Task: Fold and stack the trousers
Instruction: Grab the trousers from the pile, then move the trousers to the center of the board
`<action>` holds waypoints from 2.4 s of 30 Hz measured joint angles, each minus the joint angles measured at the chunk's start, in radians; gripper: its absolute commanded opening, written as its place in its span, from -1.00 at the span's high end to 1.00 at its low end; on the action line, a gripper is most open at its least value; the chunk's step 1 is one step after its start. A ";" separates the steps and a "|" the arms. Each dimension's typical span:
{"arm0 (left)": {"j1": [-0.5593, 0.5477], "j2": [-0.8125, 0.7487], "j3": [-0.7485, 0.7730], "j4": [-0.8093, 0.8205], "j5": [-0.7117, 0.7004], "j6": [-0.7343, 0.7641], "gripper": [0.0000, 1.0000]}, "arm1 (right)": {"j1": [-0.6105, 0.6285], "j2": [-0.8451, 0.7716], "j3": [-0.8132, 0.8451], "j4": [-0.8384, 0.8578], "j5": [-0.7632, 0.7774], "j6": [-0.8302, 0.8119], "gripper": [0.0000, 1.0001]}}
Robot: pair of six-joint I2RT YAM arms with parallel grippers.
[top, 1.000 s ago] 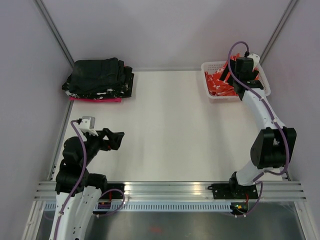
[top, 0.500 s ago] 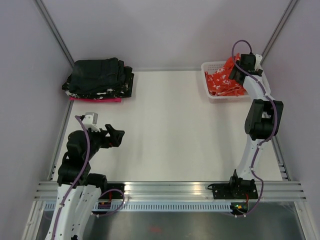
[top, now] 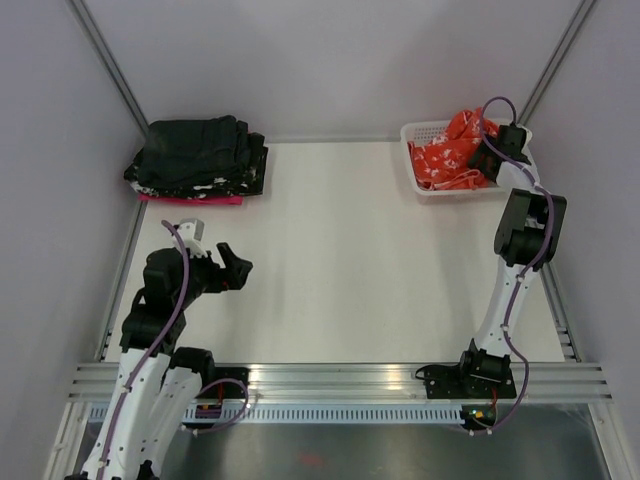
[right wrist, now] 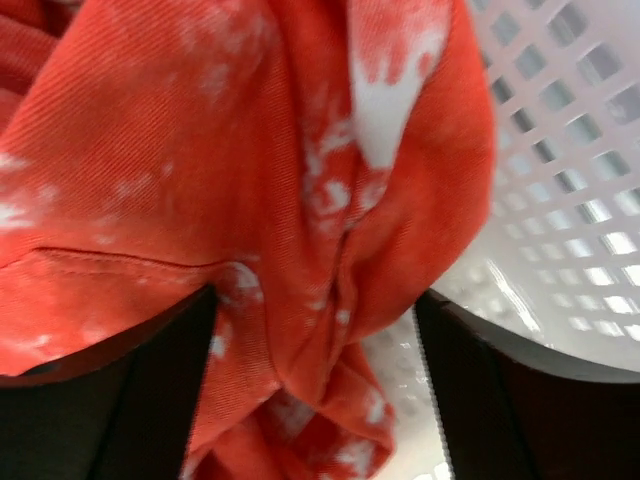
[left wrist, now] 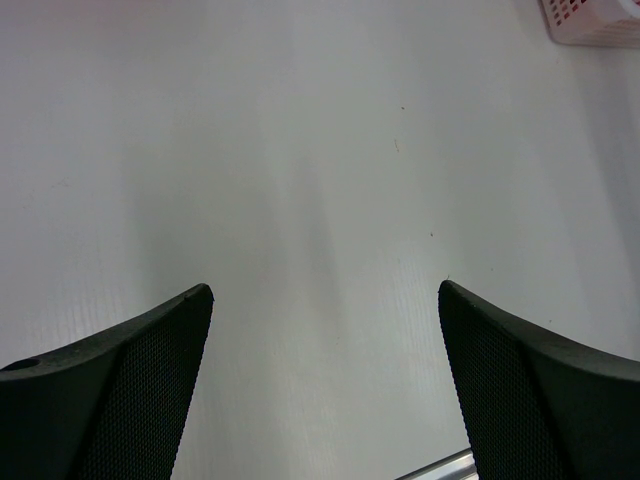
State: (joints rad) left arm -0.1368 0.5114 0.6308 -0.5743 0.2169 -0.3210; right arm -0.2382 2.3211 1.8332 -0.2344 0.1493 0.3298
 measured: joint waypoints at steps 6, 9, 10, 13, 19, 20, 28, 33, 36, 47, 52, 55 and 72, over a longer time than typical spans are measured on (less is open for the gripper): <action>0.000 0.031 0.000 0.000 0.003 0.000 -0.96 | 0.011 0.018 0.018 0.061 -0.051 0.019 1.00; 0.000 0.051 0.000 0.000 0.003 0.000 -0.96 | 0.010 0.002 -0.007 0.097 -0.074 0.035 1.00; 0.000 0.054 0.000 0.000 0.003 0.000 -0.96 | 0.010 -0.009 -0.019 0.102 -0.084 0.040 1.00; 0.000 0.055 0.000 0.000 0.004 0.000 -0.96 | 0.008 -0.075 -0.056 0.102 -0.136 0.061 1.00; 0.000 0.035 0.000 0.000 0.013 0.000 -0.96 | 0.021 -0.312 -0.087 0.112 -0.310 0.131 1.00; 0.000 0.031 0.000 0.000 0.014 0.000 -0.96 | 0.031 -0.375 -0.086 0.116 -0.335 0.137 1.00; 0.000 -0.015 0.000 0.001 0.025 0.000 -0.96 | 0.142 -0.720 0.063 0.112 -0.471 0.161 1.00; 0.000 -0.033 0.000 0.000 0.025 0.000 -0.96 | 0.256 -0.965 0.049 0.180 -0.582 0.251 1.00; 0.000 -0.066 0.000 0.000 0.021 0.000 -0.96 | 0.337 -1.122 -0.085 0.220 -0.650 0.306 1.00; 0.000 -0.122 0.000 0.000 -0.003 0.000 -0.96 | 0.645 -1.349 -1.086 0.428 -0.584 0.403 1.00; 0.000 -0.117 0.000 0.000 -0.003 0.000 -0.96 | 0.866 -1.038 -1.180 0.322 -0.401 0.338 0.59; 0.000 -0.111 0.000 0.000 -0.003 0.000 -0.95 | 0.901 -0.960 -1.099 0.296 -0.341 0.301 0.23; -0.287 0.380 0.054 0.216 0.081 -0.110 -0.82 | 0.630 -1.052 -0.738 0.055 0.036 0.144 -0.82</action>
State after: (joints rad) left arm -0.4236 0.8909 0.6849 -0.3588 0.2977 -0.4313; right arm 0.3916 1.2686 1.0954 -0.1791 0.1852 0.4736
